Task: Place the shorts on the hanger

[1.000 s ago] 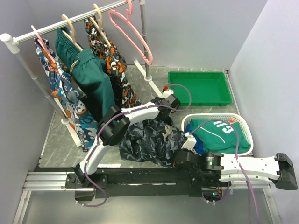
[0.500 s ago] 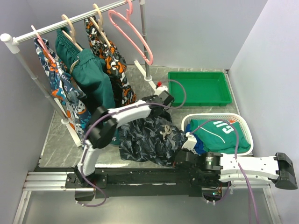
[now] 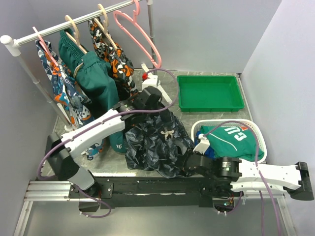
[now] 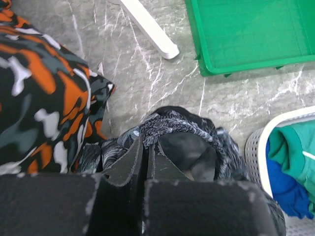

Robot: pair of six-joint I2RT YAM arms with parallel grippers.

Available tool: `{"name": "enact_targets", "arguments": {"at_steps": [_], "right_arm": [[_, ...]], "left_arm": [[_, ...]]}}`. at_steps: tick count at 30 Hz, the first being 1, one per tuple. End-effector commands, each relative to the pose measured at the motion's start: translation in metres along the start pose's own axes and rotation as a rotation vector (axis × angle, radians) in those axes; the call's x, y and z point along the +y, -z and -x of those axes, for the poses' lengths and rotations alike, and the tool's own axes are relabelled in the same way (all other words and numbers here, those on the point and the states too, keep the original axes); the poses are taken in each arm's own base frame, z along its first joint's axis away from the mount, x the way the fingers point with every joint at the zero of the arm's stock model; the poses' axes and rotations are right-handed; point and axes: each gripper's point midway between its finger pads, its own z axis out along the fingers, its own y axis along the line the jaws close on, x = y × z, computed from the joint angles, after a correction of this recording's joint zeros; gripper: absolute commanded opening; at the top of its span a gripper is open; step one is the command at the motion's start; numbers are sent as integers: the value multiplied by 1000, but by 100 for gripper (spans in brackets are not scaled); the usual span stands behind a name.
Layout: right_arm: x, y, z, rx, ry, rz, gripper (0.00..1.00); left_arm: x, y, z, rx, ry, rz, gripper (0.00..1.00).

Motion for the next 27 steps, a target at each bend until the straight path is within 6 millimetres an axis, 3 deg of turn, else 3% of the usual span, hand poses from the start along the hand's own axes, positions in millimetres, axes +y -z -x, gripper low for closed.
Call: {"name": "enact_targets", "arguments": {"at_steps": [1,6,10,17,19,20,21,24,27], "right_arm": [[26,26,34,-74,-11,63,34],[32,44,51,-94,20,51,49],[23,42,56,-118,42,-32,58],[-3,14,52,-142,69,-254,69],[-1,6,56,-144,53,-250,69],[11,0,54,-122,54,-195,69],[5,-7,60,-128,34,-212,69],[9,-20,65,-121,32,-196,69],[5,-32,61,-97,54,-235,66]], "left_arm": [[5,17,1,-3,26,-36,1],[8,24,0,-5,32,-46,1],[8,27,1,-8,30,-57,1],[5,31,5,-16,36,-79,1],[5,31,5,-17,37,-80,1],[5,32,6,-18,36,-81,1],[5,32,6,-18,34,-81,1],[6,33,6,-20,34,-80,1],[7,35,8,-26,36,-80,1]]}}
